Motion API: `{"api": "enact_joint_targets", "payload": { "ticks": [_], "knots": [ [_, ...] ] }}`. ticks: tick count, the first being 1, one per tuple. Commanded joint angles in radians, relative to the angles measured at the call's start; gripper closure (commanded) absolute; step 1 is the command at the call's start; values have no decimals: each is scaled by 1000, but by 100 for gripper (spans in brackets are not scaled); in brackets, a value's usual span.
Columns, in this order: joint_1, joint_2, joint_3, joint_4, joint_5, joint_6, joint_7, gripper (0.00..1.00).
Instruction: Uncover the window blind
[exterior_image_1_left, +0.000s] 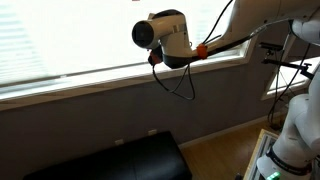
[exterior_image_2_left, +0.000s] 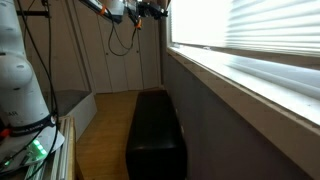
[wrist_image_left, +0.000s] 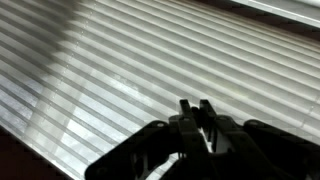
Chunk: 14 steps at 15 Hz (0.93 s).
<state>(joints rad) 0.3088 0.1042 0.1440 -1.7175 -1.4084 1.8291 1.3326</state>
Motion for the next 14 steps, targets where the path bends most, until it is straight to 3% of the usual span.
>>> {"api": "enact_joint_targets", "payload": {
  "ticks": [1,11,12,14],
  "knots": [
    [-22,31,22,54,-83,-42,43,96],
    [-47,142,7,77,-263,-113,104,96],
    [-50,154,8,87,-276,-115,117,66],
    [-54,175,9,97,-277,-121,134,53]
  ]
}}
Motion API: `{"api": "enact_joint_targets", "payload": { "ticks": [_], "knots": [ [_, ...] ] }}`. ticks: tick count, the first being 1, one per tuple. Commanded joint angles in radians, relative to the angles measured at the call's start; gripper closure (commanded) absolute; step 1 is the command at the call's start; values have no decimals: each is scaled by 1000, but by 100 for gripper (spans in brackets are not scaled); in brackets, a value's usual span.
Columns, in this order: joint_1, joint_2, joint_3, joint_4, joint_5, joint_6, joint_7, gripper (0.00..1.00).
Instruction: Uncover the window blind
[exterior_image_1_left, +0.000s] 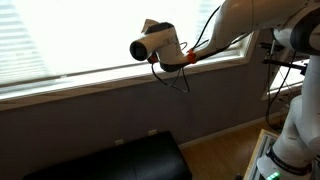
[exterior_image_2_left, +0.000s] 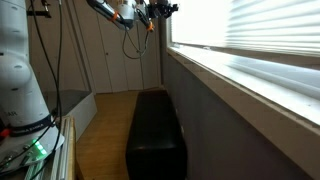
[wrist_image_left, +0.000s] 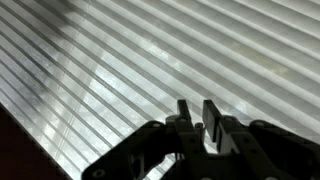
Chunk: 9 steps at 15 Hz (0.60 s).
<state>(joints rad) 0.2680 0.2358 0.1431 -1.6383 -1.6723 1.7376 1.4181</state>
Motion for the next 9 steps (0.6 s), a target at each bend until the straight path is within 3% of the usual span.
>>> {"api": "enact_joint_targets", "payload": {
  "ticks": [1,7,9],
  "knots": [
    [-14,55,10,20,-15,-36,58,45],
    [-13,73,20,23,12,-31,52,5],
    [-12,68,26,20,21,-27,38,0]
  ]
}}
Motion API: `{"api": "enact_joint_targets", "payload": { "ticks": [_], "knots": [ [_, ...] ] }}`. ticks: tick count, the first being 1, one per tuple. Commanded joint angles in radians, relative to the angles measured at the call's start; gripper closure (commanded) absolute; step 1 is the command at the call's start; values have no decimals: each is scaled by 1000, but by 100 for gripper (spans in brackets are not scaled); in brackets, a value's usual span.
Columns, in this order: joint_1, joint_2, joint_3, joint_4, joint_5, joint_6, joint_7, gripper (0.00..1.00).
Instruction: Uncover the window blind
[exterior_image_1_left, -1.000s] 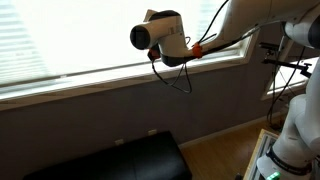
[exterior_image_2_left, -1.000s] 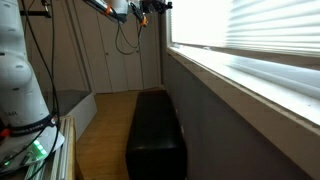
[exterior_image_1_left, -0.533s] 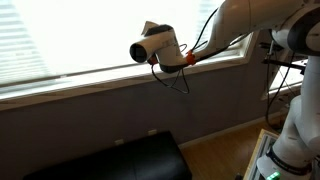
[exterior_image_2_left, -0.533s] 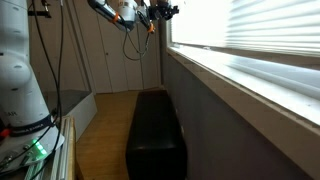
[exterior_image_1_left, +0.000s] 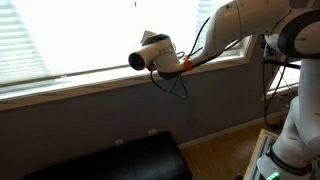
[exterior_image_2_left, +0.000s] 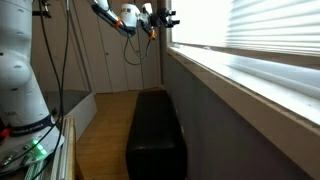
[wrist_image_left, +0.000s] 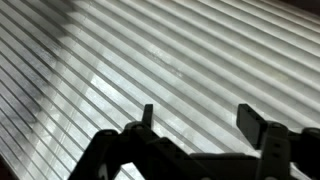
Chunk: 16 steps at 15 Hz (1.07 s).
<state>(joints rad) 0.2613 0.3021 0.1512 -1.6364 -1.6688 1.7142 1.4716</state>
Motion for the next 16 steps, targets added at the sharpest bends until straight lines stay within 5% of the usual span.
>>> {"api": "enact_joint_targets", "payload": {
  "ticks": [1,6,16],
  "knots": [
    [-5,-1,23,18,26,-1,-26,0],
    [-7,-18,52,13,103,21,-130,0],
    [0,-51,100,15,579,48,-530,0]
  ]
}}
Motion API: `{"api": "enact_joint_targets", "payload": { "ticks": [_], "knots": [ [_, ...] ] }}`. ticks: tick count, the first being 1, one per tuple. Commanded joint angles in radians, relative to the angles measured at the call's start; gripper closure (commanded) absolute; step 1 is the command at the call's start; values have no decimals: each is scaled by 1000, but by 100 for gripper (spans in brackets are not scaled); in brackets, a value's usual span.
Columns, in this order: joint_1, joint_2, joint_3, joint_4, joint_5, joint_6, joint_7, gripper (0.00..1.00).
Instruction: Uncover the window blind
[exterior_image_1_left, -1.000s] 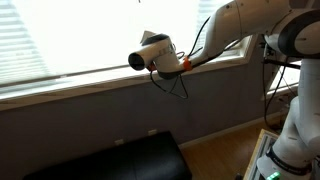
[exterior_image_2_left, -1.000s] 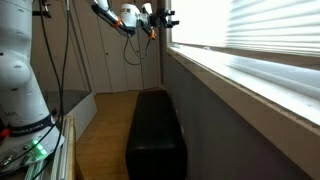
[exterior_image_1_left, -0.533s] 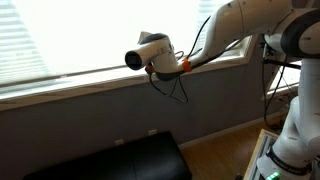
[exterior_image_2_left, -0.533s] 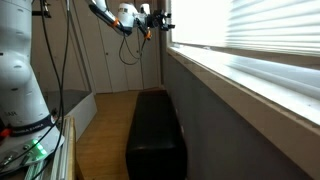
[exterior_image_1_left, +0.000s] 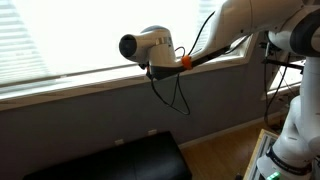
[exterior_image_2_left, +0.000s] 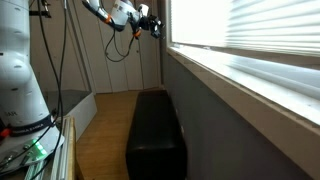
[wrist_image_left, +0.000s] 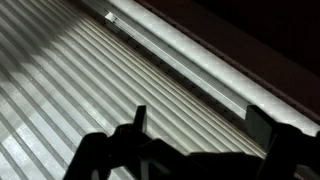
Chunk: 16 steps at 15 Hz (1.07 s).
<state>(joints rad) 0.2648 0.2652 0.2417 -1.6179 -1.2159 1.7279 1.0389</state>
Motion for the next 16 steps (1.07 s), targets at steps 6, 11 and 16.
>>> {"api": "enact_joint_targets", "payload": {
  "ticks": [6,11,16],
  "knots": [
    [0,-12,15,-15,426,160,-219,0],
    [10,-10,-2,-17,692,130,-362,0],
    [37,3,-32,-1,705,138,-379,0]
  ]
}}
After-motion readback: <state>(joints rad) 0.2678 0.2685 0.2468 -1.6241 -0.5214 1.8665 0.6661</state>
